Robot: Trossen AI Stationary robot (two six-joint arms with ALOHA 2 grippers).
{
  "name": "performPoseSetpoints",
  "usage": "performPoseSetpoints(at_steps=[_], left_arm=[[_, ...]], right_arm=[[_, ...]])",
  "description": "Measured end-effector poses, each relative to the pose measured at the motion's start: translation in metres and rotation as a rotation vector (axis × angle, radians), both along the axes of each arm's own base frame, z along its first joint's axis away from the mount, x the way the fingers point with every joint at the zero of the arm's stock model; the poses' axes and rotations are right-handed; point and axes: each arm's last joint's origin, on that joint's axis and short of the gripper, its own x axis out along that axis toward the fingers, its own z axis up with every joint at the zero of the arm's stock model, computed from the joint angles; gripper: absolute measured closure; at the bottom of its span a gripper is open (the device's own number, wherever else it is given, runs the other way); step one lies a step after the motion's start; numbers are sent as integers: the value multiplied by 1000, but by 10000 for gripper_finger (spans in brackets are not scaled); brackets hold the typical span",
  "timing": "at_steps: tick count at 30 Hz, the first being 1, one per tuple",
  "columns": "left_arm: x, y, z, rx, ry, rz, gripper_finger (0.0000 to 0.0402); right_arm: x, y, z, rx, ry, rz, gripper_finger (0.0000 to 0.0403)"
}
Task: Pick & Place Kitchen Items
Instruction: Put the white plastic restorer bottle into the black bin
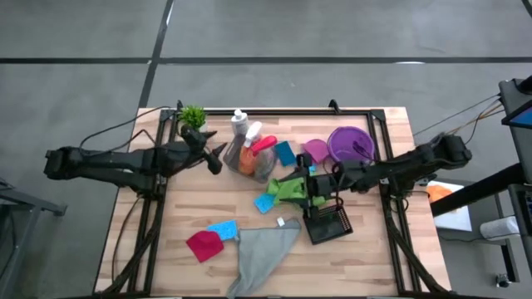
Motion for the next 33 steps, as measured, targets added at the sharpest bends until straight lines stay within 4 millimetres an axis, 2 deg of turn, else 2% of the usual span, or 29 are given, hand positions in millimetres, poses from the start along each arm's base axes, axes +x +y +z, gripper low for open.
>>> performPoseSetpoints(at_steps=[2, 5, 9, 12, 15, 20, 27, 33], left_arm=[[5, 7, 5, -30, 48, 41, 96], [13, 20, 9, -66, 145, 63, 80], [26, 39, 11, -107, 256, 28, 96], [34, 56, 17, -121, 321, 15, 121], [36, 76, 25, -131, 390, 10, 145], [37, 110, 38, -186, 434, -109, 178], [33, 157, 38, -303, 411, -158, 195], [40, 175, 39, -319, 433, -174, 196]], right_arm=[[-10, 1, -7, 22, 11, 5, 174], [-25, 2, -19, 61, -59, 2, 174], [-41, 2, -41, 104, -113, 1, 174], [-47, 0, -50, 126, -114, -19, 174], [-48, 0, -55, 144, -88, -14, 174], [-48, 2, -57, 143, -66, 1, 174], [-47, 2, -59, 148, -39, 14, 174], [-47, 3, -60, 157, -30, 17, 174]])
